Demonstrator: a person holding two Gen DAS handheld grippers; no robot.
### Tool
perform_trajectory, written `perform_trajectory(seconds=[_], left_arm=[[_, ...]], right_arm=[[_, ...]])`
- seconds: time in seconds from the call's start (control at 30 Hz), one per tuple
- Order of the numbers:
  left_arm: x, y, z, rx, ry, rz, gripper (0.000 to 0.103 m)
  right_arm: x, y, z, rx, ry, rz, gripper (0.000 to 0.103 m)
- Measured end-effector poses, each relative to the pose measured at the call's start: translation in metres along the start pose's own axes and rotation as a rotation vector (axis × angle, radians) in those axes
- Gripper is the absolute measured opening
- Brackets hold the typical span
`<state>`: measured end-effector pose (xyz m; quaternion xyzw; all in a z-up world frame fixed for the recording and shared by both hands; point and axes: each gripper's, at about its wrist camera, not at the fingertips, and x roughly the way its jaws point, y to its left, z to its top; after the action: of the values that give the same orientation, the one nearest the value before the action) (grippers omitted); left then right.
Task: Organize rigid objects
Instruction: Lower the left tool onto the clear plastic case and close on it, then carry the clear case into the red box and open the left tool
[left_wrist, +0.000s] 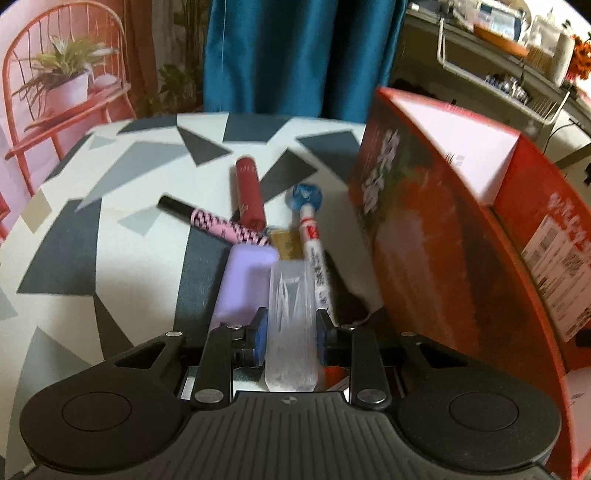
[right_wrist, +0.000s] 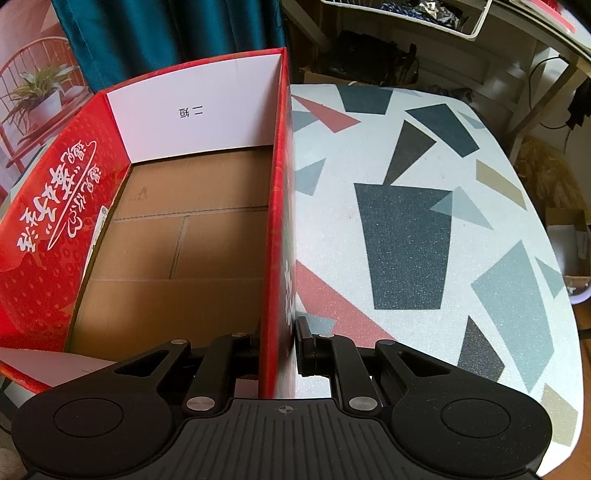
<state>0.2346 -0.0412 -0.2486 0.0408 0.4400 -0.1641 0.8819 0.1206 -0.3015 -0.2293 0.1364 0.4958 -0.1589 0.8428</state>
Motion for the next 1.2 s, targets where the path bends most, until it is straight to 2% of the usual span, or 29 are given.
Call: perform_trajectory(seconds=[0.47, 0.8, 1.03, 1.2], left_arm=[[0.007, -0.006, 0.000, 0.031, 0.058, 0.041, 0.028], [-0.024, -0.008, 0.018, 0.070, -0.031, 0.025, 0.028], [-0.053, -0.008, 0.061, 0.054, -0.107, -0.024, 0.028], [-0.069, -0.028, 0.091, 0.111, -0.158, -0.086, 0.028]], right_arm=[[0.000, 0.001, 0.000, 0.001, -0.001, 0.000, 0.012], [0.000, 0.001, -0.002, 0.002, 0.000, 0.003, 0.012], [0.000, 0.003, -0.001, -0.012, 0.002, -0.002, 0.012], [0.000, 0.003, -0.001, -0.016, 0.001, -0.002, 0.012]])
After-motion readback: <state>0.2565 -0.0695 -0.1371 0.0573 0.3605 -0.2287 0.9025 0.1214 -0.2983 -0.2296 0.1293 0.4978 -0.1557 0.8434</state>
